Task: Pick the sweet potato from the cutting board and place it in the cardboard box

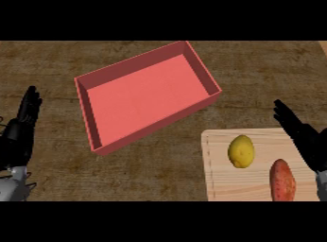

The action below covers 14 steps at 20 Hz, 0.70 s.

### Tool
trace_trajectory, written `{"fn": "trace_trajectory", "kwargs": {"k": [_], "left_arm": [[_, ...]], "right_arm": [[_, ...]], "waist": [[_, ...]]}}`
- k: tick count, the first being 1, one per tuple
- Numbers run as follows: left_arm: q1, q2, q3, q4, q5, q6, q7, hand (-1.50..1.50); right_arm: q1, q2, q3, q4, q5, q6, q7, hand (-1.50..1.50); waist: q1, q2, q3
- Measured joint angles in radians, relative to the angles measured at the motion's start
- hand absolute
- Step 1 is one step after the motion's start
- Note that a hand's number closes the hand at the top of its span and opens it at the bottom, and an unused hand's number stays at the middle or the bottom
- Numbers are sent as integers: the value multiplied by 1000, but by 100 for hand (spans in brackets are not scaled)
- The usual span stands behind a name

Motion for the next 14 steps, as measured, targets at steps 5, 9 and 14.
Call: {"fn": "trace_trajectory", "kwargs": {"k": [5, 9, 14], "left_arm": [[205, -307, 303, -149, -232, -948, -103, 0], [190, -340, 325, -161, -324, -783, -37, 0], [216, -384, 403, -200, -436, -551, 69, 0]], "right_arm": [[12, 13, -30, -36, -74, 59, -39, -150], [-1, -114, -2, -93, 68, 90, -121, -150], [122, -110, -10, -80, 54, 150, -349, -150]], "waist": [[-3, -59, 89], [-1, -64, 55], [-54, -53, 51]]}}
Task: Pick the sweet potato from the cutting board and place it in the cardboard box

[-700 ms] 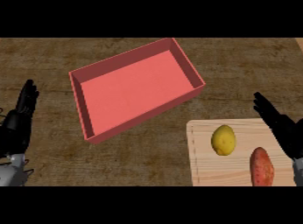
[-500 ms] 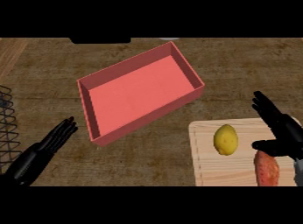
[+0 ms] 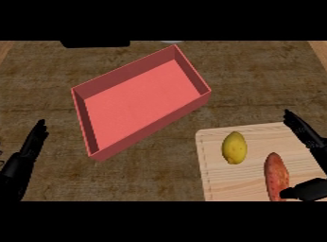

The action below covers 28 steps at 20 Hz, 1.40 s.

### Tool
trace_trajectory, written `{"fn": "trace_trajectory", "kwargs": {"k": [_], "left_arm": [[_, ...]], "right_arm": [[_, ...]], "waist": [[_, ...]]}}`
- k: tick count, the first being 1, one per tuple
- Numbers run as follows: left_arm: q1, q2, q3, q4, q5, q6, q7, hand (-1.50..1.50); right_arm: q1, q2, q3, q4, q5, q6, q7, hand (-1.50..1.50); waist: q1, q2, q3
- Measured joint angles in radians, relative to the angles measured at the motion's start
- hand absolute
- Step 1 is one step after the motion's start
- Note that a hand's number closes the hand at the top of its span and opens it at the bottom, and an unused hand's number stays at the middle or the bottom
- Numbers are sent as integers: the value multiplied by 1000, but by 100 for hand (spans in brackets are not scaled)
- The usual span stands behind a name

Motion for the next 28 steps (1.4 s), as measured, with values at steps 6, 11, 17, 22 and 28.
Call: {"fn": "trace_trajectory", "kwargs": {"k": [6, 11, 17, 22, 28], "left_arm": [[-14, -32, 43, -9, -93, 122, 71, 0], [-35, -42, 47, -5, -141, 149, 100, 0], [-55, -50, 49, 2, -167, 153, 129, 0], [-60, -53, 54, 4, -165, 144, 136, 0], [-74, -64, 65, 13, -187, 157, 142, 0]], "right_arm": [[73, -51, -63, 105, -4, 144, -351, -150], [54, -161, -65, 177, 174, 85, -467, -150], [-3, -266, 0, 181, 345, 81, -450, -150], [-41, -318, 73, 132, 464, 118, -364, -150], [-131, -279, 142, 105, 542, 194, -225, -150]], "waist": [[-8, 7, -6], [7, 9, -12], [21, 8, -16], [22, 6, -16], [28, 5, -15]]}}
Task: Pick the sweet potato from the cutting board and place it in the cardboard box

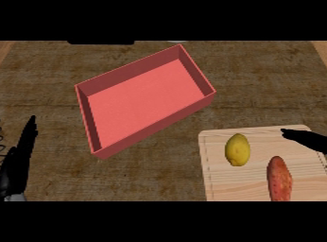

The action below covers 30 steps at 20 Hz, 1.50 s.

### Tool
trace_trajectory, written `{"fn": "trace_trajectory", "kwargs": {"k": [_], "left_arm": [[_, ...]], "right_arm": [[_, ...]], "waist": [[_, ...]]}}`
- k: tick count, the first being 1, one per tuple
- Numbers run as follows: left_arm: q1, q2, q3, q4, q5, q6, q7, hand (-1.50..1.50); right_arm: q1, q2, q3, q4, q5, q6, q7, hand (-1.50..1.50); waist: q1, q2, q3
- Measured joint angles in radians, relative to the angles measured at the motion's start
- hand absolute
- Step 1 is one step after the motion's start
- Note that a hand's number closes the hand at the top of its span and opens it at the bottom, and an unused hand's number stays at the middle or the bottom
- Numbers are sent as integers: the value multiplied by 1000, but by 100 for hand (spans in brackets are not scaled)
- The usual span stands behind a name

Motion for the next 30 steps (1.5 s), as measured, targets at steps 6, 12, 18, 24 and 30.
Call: {"fn": "trace_trajectory", "kwargs": {"k": [6, 12, 18, 24, 30], "left_arm": [[-2, -6, 12, 0, 0, -5, 1, 0], [-2, -10, 19, 4, -17, 2, -11, 0], [-2, -11, 24, 3, -10, -9, -7, 0], [0, -12, 27, 2, -12, -10, 0, 0], [1, -12, 28, 2, -11, -8, 1, 0]], "right_arm": [[-33, 48, 28, -6, 76, 6, 69, -150], [-22, 92, 38, -15, 124, 2, 94, -150], [-4, 102, 19, -54, 118, 39, 76, -150], [31, 109, 4, -135, 105, 72, 64, -150], [76, 117, 13, -218, 133, 91, 111, -150]], "waist": [[-3, -2, 1], [-7, -3, 2], [-10, -4, 2], [-13, -5, 2], [-15, -6, 2]]}}
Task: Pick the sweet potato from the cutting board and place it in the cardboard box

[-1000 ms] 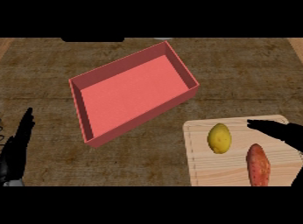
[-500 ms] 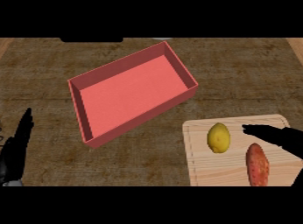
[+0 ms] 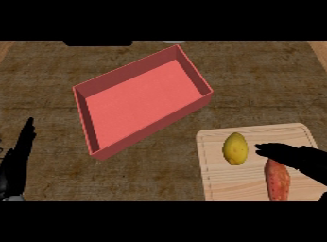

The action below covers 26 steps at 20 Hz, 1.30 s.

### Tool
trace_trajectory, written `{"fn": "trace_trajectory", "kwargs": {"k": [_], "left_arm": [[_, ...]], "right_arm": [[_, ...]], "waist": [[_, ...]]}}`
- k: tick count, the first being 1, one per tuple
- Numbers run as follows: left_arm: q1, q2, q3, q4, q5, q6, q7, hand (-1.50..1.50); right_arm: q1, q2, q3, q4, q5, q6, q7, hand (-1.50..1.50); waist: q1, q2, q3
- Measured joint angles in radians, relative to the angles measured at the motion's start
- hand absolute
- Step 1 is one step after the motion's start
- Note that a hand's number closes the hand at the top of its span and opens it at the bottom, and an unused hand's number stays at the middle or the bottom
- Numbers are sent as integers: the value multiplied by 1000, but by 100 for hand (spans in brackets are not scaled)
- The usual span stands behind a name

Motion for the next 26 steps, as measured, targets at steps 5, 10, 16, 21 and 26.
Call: {"fn": "trace_trajectory", "kwargs": {"k": [5, 10, 16, 21, 26], "left_arm": [[-1, 0, -3, -4, 10, -8, -9, 0], [-4, 0, -5, 1, -8, 3, -3, 0], [-7, 0, -5, 2, -12, 1, -10, 0], [1, 0, -1, -7, -18, 8, -14, 0], [20, 0, 10, -36, -19, -4, -13, 0]], "right_arm": [[20, 37, 29, -15, 66, -8, 91, -150], [32, 74, 40, 9, 118, -29, 118, 150], [-2, 153, 23, 50, 200, -180, 104, 150], [-6, 231, -1, 37, 257, -257, 234, 150], [4, 355, -40, -26, 348, -317, 574, 150]], "waist": [[3, 2, -1], [6, 3, -1], [7, 0, -4], [-2, -1, -7], [-21, -4, -18]]}}
